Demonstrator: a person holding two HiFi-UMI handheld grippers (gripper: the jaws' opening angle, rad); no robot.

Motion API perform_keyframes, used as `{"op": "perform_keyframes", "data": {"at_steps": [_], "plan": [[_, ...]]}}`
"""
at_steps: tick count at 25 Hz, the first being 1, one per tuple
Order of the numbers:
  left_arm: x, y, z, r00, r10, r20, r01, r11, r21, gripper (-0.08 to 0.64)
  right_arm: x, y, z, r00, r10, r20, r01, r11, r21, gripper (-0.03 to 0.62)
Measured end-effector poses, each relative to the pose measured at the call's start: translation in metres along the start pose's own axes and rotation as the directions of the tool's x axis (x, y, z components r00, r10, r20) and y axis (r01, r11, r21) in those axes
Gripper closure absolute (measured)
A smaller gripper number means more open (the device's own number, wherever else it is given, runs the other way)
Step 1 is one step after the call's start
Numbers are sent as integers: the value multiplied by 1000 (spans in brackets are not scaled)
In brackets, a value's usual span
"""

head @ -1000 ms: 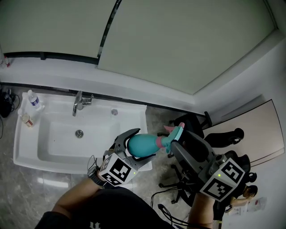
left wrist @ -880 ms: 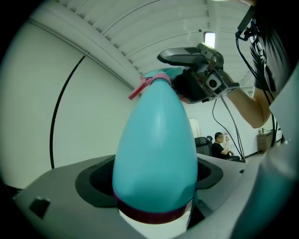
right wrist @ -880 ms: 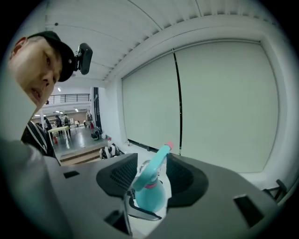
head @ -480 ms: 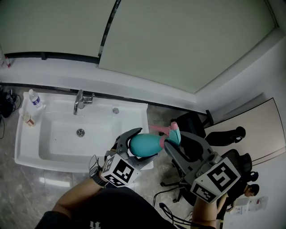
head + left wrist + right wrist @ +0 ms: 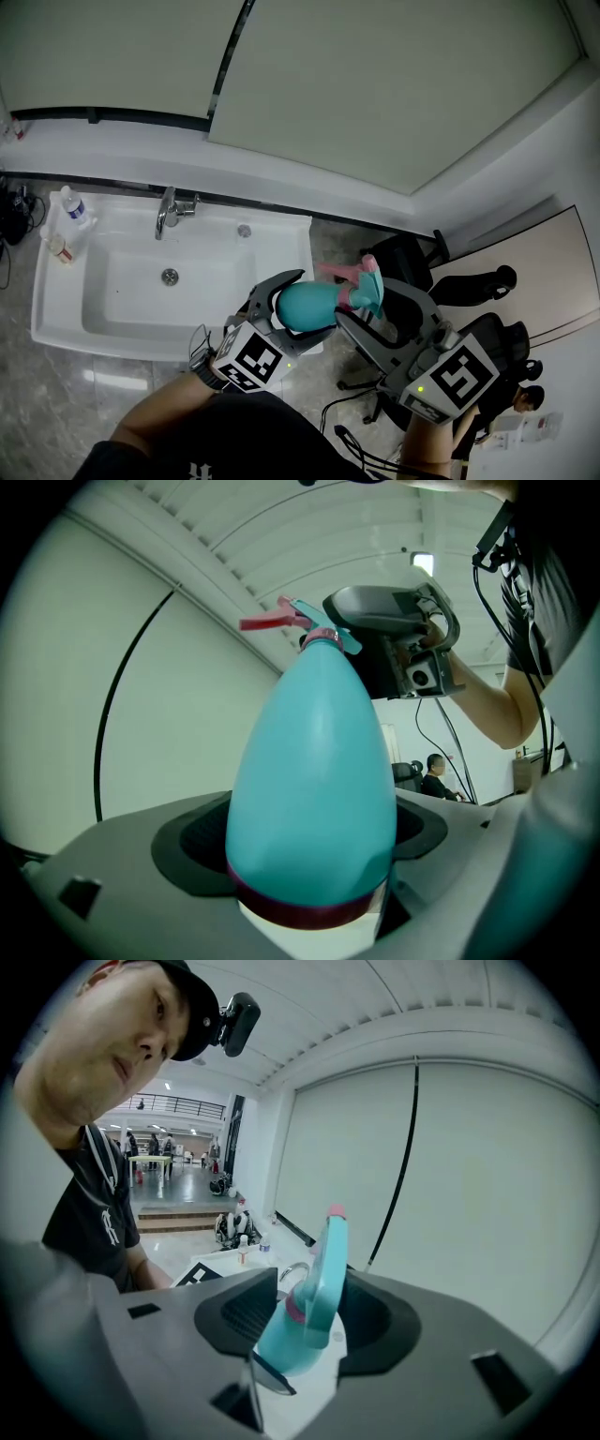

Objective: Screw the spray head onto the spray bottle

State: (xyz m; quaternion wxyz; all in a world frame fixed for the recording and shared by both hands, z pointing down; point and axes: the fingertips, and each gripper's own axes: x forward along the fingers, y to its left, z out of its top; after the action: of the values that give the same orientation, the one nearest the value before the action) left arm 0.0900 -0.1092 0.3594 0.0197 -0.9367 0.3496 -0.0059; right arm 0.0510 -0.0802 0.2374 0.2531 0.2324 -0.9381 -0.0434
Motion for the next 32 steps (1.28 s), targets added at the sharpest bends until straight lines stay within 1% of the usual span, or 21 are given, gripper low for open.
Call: {"op": "perform_keyframes", "data": {"at_steps": [2, 6, 11, 12, 14, 19, 23, 26, 29, 31, 32], "plan": [[0, -2, 2, 1000, -5, 5, 5, 1000, 3, 127, 1, 2, 0, 1000, 27, 15, -28, 999, 25, 422], [-1, -4, 6, 1000, -15, 17, 15, 1000, -5, 127, -2, 4, 4, 993, 88, 73, -95, 991, 97, 423], [-2, -4, 10, 999, -26, 29, 26, 1000, -7, 127, 3, 4, 0, 991, 111, 72, -117, 990, 79, 424], [-2, -4, 10, 999, -26, 27, 26, 1000, -6, 127, 3, 4, 0, 991, 113, 68, -118, 990, 76, 445], [-2, -4, 10, 999, -24, 22, 24, 1000, -2, 127, 2, 4, 0, 992, 113, 51, -116, 991, 61, 445], [-3, -2, 10, 1000, -2, 8, 2, 1000, 7, 127, 3, 5, 0, 996, 87, 5, -87, 996, 33, 451], [-1, 5, 4, 998, 59, -32, -58, 998, 32, 127, 7, 0, -4, 998, 24, -55, -23, 999, 29, 451], [-2, 14, -4, 990, 122, -66, -118, 991, 64, 127, 12, -4, -11, 996, -16, -88, 23, 996, 82, 451], [-2, 24, -15, 974, 198, -106, -185, 975, 122, 127, 19, -10, -23, 993, -28, -115, 47, 984, 171, 451], [-1, 27, -22, 967, 218, -130, -202, 971, 124, 127, 24, -14, -28, 991, -44, -123, 71, 972, 224, 451], [0, 27, -25, 968, 211, -138, -197, 975, 106, 127, 26, -16, -30, 991, -57, -123, 86, 967, 242, 451]]}}
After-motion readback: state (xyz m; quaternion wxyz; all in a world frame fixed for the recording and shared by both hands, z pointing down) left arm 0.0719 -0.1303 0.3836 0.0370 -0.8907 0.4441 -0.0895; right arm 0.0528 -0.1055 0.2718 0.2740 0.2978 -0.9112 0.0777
